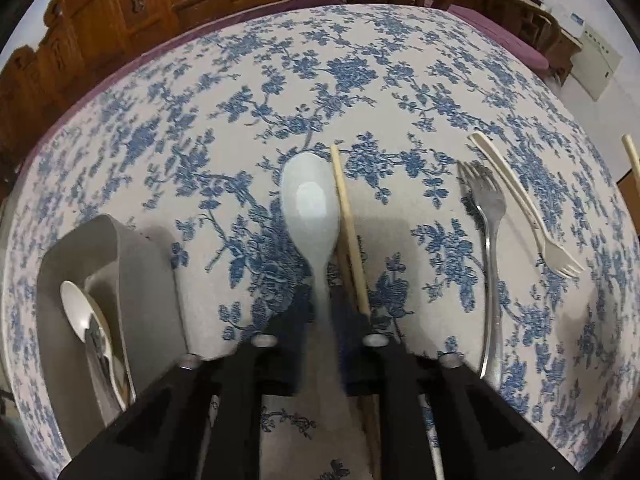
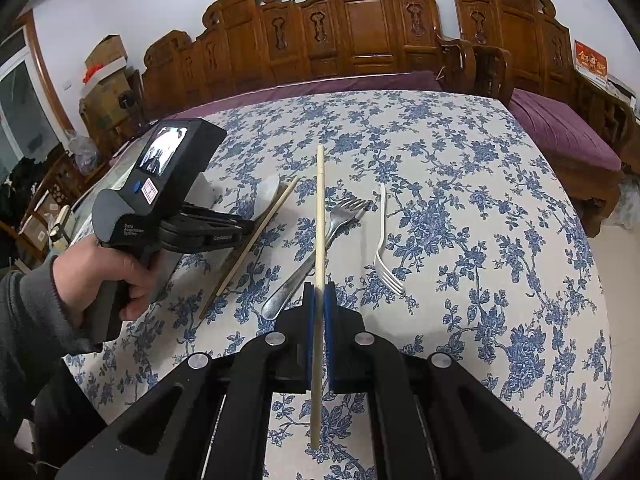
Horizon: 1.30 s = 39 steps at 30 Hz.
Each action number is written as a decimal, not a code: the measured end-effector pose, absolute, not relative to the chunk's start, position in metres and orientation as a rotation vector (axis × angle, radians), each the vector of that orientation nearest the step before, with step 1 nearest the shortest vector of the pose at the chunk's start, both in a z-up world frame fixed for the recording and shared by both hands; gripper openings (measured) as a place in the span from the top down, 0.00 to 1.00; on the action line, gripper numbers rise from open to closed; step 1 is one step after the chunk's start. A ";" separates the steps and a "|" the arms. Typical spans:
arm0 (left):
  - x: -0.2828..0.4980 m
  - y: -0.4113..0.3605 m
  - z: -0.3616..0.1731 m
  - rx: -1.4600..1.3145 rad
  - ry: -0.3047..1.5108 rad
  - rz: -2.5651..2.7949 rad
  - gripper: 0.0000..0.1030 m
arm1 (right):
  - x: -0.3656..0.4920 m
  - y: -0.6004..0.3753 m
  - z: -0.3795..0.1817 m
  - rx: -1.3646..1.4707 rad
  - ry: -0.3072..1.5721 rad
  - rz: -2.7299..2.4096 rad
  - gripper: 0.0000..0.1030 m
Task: Organize utensils
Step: 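Lift the white spoon with the left gripper over the tray while the right holds the chopstick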
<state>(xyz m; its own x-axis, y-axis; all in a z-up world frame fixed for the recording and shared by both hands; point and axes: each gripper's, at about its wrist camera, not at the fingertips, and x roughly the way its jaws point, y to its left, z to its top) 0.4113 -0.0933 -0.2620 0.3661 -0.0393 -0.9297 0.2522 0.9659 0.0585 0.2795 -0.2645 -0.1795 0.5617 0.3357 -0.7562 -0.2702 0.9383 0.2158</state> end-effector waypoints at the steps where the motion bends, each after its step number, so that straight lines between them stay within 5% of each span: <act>1: 0.411 -0.093 -0.261 0.195 1.182 -0.192 0.93 | 0.280 -0.264 -0.180 0.077 0.907 0.357 0.94; 25: 0.332 -0.070 -0.144 0.149 0.959 -0.282 0.93 | 0.279 -0.215 -0.135 0.032 0.847 0.381 0.94; 39: 0.299 -0.009 -0.127 0.124 0.925 -0.256 0.93 | 0.274 -0.157 -0.120 -0.029 0.839 0.428 0.94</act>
